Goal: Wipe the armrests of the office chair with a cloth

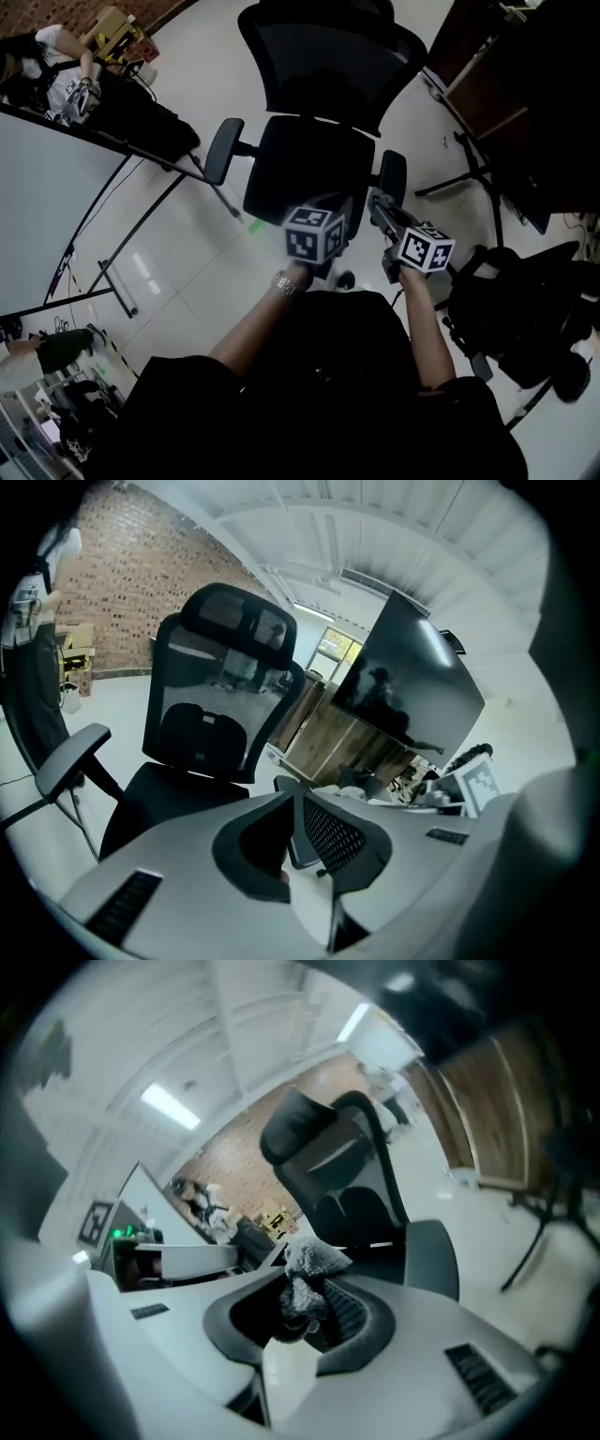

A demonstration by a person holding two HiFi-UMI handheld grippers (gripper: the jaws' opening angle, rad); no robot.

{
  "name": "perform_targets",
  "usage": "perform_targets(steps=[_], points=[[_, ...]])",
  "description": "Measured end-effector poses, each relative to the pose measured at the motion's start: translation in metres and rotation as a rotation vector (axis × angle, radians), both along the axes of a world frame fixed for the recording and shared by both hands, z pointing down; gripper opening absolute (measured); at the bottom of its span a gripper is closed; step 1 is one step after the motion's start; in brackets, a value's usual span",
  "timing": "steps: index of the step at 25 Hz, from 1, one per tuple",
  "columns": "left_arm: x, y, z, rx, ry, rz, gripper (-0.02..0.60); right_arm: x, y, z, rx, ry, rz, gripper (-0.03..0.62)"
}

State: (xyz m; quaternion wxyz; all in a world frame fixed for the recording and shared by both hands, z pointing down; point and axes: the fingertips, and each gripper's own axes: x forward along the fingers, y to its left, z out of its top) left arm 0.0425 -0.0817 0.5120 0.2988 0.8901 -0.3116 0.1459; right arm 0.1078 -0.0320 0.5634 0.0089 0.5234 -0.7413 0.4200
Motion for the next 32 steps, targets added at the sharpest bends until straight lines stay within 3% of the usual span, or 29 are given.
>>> perform_targets(steps=[3, 5, 8, 14, 25, 32], points=[[-0.004, 0.013, -0.002, 0.018, -0.022, -0.052, 0.040, -0.016, 0.006, -0.031, 0.106, 0.244, -0.078, 0.078], [-0.011, 0.028, -0.010, 0.072, -0.052, -0.079, 0.040, -0.033, 0.016, -0.051, 0.161, 0.288, -0.101, 0.078], [-0.029, 0.055, -0.018, 0.147, -0.112, -0.125, 0.040, -0.061, 0.034, -0.068, 0.216, 0.272, -0.115, 0.078], [-0.077, 0.089, -0.013, 0.141, -0.168, -0.191, 0.040, -0.105, 0.063, -0.059, 0.170, 0.255, -0.151, 0.080], [-0.090, 0.078, -0.026, 0.154, -0.131, -0.138, 0.040, -0.112, 0.066, -0.048, 0.054, 0.288, -0.066, 0.080], [-0.085, 0.070, -0.029, 0.154, -0.112, -0.107, 0.040, -0.113, 0.059, -0.056, 0.078, 0.302, -0.060, 0.080]])
